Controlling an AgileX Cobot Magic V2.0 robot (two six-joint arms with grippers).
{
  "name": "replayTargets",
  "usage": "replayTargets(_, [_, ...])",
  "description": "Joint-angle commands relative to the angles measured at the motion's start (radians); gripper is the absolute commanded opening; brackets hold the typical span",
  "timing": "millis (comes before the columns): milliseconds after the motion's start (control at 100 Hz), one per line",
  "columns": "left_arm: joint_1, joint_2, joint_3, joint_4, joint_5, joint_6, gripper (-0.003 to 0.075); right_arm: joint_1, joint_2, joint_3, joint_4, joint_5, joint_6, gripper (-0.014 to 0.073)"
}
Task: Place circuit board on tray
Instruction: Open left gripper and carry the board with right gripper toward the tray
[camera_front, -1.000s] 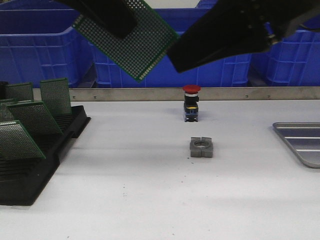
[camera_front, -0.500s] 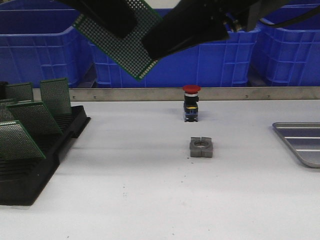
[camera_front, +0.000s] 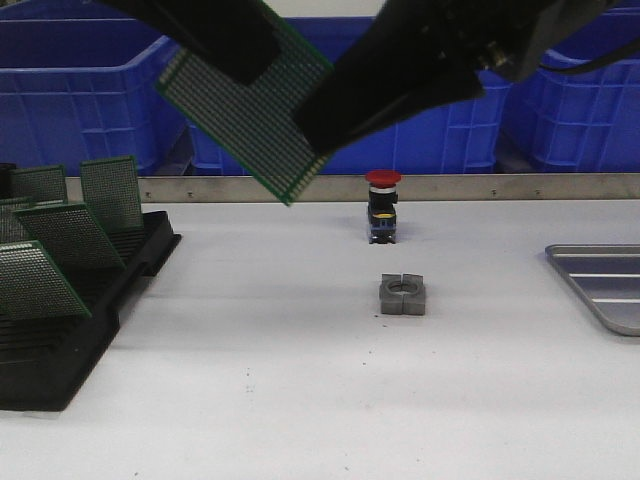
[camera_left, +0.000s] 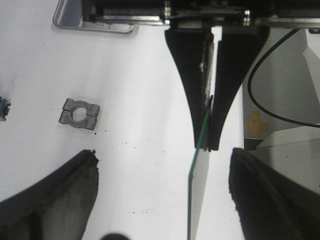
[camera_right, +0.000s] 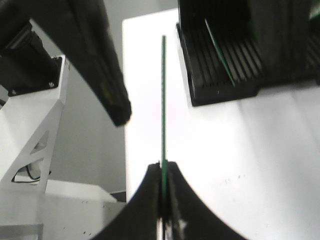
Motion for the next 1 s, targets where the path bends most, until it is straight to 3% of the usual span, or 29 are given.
replayTargets(0, [-0.007, -0.036, -0.033, -0.059, -0.036, 0.000, 0.0538, -0.021, -0.027, -0.029, -0.044, 0.021, 0.139, -0.0068])
replayTargets(210, [-0.007, -0.036, -0.033, -0.059, -0.042, 0.000, 0.0538, -0.160, -0.027, -0.029, -0.150, -0.005, 0.454, -0.0068])
replayTargets(330, [-0.007, -0.036, -0.033, -0.059, -0.042, 0.000, 0.0538, -0.272, -0.022, -0.029, -0.176, -0.024, 0.561, -0.0068])
replayTargets(620, [-0.007, -0.036, -0.033, -0.059, -0.046, 0.000, 0.0538, -0.502, 0.106, -0.028, -0.182, -0.128, 0.587, -0.0068])
replayTargets(990, [-0.007, -0.036, -0.033, -0.059, -0.048, 0.000, 0.0538, -0.588, 0.238, -0.029, -0.182, -0.297, 0.587, -0.0068])
